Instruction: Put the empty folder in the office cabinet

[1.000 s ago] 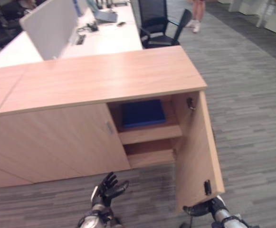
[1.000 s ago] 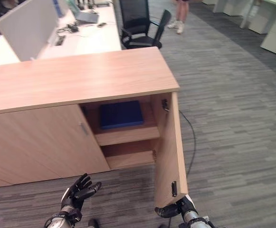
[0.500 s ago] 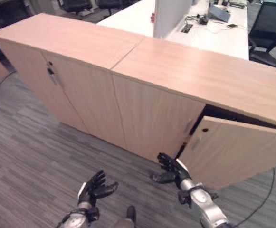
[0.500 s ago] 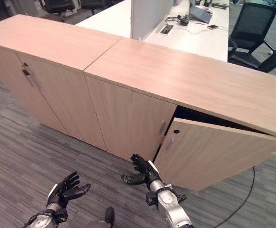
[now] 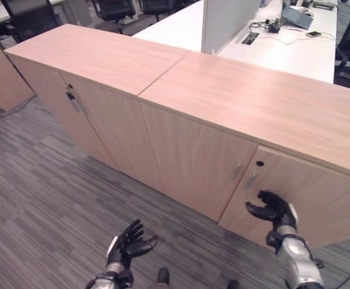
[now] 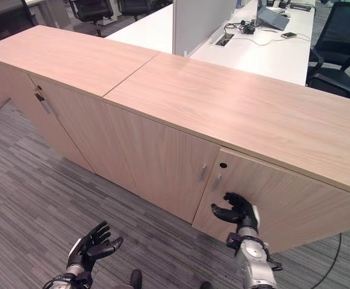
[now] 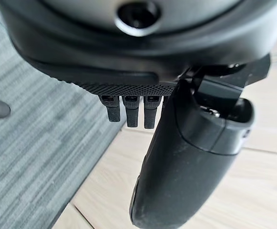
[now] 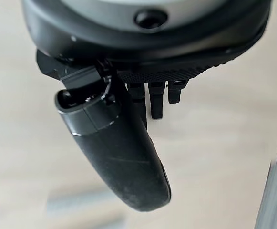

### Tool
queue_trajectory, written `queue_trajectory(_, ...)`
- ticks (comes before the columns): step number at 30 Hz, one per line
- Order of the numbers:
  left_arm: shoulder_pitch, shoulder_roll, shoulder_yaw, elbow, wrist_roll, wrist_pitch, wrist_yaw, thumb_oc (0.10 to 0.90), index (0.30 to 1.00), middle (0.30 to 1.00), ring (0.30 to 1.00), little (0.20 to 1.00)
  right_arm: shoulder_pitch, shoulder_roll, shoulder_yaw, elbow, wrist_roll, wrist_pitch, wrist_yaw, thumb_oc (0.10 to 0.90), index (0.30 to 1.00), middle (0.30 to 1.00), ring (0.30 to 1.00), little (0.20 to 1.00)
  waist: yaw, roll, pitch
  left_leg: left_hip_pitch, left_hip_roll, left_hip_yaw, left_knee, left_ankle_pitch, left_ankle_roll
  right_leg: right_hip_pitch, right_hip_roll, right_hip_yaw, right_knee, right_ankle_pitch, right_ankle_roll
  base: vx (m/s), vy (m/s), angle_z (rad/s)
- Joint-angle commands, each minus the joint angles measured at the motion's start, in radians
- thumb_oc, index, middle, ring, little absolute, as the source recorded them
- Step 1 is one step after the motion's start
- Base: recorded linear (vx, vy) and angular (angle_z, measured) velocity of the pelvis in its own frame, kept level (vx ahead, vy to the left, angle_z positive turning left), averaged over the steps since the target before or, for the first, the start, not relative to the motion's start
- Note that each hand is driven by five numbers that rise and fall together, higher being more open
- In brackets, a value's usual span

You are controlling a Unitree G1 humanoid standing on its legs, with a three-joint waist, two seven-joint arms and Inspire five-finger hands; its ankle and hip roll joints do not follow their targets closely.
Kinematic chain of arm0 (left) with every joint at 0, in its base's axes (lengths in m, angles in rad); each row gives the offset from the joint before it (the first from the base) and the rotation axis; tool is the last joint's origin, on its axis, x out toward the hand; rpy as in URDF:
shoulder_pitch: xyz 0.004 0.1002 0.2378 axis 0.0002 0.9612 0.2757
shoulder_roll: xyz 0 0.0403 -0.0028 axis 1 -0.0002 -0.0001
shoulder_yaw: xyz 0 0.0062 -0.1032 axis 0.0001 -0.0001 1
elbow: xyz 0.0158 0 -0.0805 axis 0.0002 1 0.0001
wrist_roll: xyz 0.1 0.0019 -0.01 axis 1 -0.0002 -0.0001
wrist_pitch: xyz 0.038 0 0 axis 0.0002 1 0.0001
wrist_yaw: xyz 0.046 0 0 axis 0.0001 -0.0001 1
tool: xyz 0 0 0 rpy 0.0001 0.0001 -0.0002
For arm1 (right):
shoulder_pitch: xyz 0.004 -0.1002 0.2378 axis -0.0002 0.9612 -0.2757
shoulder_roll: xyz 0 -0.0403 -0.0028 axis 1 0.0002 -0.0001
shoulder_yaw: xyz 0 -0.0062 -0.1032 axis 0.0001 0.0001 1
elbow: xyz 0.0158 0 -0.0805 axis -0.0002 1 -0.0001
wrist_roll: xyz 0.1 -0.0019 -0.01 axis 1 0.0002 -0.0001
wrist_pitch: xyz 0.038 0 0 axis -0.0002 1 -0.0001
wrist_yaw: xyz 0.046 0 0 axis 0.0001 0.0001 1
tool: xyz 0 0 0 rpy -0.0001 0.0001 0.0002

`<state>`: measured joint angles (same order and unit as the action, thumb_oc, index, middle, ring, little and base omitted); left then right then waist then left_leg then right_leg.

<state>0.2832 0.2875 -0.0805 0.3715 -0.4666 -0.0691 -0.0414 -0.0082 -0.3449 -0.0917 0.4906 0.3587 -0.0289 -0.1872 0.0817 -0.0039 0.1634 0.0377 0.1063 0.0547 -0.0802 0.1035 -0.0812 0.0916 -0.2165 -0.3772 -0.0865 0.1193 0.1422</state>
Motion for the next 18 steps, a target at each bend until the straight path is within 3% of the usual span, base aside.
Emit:
queue_trajectory(1, -0.044, 0.048, 0.027, -0.084, -0.045, -0.058, -0.033, 0.800, 0.900, 0.900, 0.900, 0.900, -0.133, -0.136, -0.082, 0.060, 0.045, -0.099, -0.041, 0.800, 0.900, 0.900, 0.900, 0.900, 0.008, -0.021, -0.071, 0.039, 0.020, 0.027, 0.018, -0.116, -0.024, 0.066, -0.065, -0.054, 0.062, -0.106, 0.069, 0.00, -0.065, -0.01)
queue_trajectory(3, -0.042, 0.050, 0.024, -0.087, -0.051, -0.056, -0.036, 0.800, 0.900, 0.900, 0.900, 0.900, -0.154, -0.165, -0.080, 0.101, 0.064, -0.096, -0.033, 0.800, 0.900, 0.900, 0.900, 0.900, 0.010, -0.019, -0.070, 0.041, 0.024, 0.026, 0.016, -0.113, -0.028, 0.070, -0.059, -0.054, 0.056, -0.107, 0.067, -0.01, -0.095, -0.01)
queue_trajectory(4, -0.038, 0.067, 0.005, -0.092, -0.060, -0.051, -0.045, 0.800, 0.900, 0.900, 0.900, 0.900, -0.231, -0.252, -0.060, 0.222, 0.099, -0.082, -0.015, 0.800, 0.900, 0.900, 0.900, 0.900, 0.016, -0.020, -0.070, 0.044, 0.036, 0.026, 0.016, -0.107, -0.038, 0.079, -0.048, -0.056, 0.043, -0.110, 0.060, -0.02, -0.125, -0.06)
queue_trajectory(8, -0.044, 0.078, -0.021, -0.098, -0.071, -0.048, -0.048, 0.800, 0.900, 0.900, 0.900, 0.900, -0.325, -0.303, -0.026, 0.339, 0.151, -0.074, 0.005, 0.800, 0.900, 0.900, 0.900, 0.900, 0.025, -0.017, -0.067, 0.042, 0.047, 0.026, 0.018, -0.099, -0.047, 0.082, -0.033, -0.057, 0.032, -0.112, 0.053, -0.02, -0.073, -0.11)
queue_trajectory(14, -0.064, 0.084, -0.073, -0.103, -0.076, -0.043, -0.052, 0.800, 0.900, 0.900, 0.900, 0.900, -0.440, -0.314, 0.036, 0.486, 0.196, -0.065, 0.026, 0.800, 0.900, 0.900, 0.900, 0.900, 0.034, -0.004, -0.068, 0.048, 0.070, 0.027, 0.014, -0.086, -0.061, 0.094, -0.006, -0.061, 0.011, -0.119, 0.041, 0.00, -0.042, -0.02)
queue_trajectory(18, -0.069, 0.079, -0.084, -0.102, -0.063, -0.041, -0.051, 0.800, 0.900, 0.900, 0.900, 0.900, -0.411, -0.266, 0.047, 0.416, 0.205, -0.078, 0.026, 0.800, 0.900, 0.900, 0.900, 0.900, 0.026, 0.003, -0.068, 0.052, 0.079, 0.032, 0.012, -0.084, -0.065, 0.093, 0.000, -0.057, 0.006, -0.122, 0.039, 0.01, -0.010, -0.01)
